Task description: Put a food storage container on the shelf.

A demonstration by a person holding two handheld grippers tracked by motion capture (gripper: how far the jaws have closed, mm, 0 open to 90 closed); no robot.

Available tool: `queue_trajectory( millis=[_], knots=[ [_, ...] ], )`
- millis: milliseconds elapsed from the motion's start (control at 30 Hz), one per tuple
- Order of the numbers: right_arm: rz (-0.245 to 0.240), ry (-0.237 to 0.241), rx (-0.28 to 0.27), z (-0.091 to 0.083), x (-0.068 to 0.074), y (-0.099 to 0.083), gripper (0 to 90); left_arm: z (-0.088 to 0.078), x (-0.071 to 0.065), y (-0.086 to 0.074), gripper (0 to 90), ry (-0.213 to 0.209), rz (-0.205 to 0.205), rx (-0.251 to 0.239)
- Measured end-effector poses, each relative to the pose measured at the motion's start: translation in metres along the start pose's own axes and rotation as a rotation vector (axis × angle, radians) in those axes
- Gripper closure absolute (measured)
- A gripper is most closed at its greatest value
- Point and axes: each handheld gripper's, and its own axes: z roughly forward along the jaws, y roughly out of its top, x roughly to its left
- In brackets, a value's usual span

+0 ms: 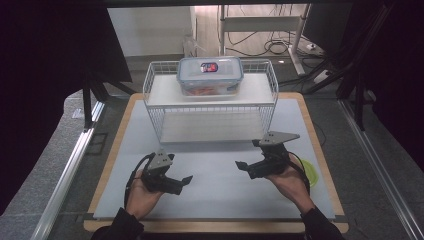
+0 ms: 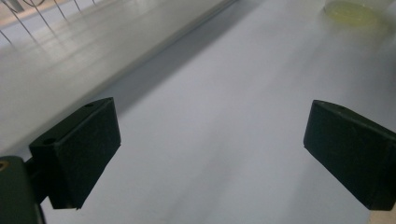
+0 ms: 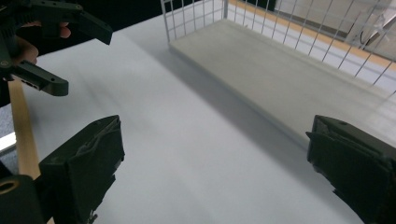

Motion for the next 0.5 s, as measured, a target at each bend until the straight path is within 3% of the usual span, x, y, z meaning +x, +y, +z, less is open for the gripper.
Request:
queue_trajectory(
  millis=[133,300,400,500],
  knots=[
    [0.001,-0.007,0.002,-0.004,0.005,-0.011,4.1,-0.002,-0.005,-0.012,3.5,0.027,0.017,-0.005],
    [-0.014,-0.027,0.002,-0.008,0.010,-0.023,5.3,-0.005,-0.010,-0.020,3.7,0.014,0.004,-0.023],
    [-0.010,-0.024,-0.002,-0.009,0.014,-0.031,6.1,-0.003,-0.014,-0.025,4.3,0.010,0.012,0.004],
    [-0.015,-0.033,0.027,-0.007,0.018,-0.042,6.1,-0.001,-0.020,-0.031,4.5,0.030,0.045,0.046]
  ],
)
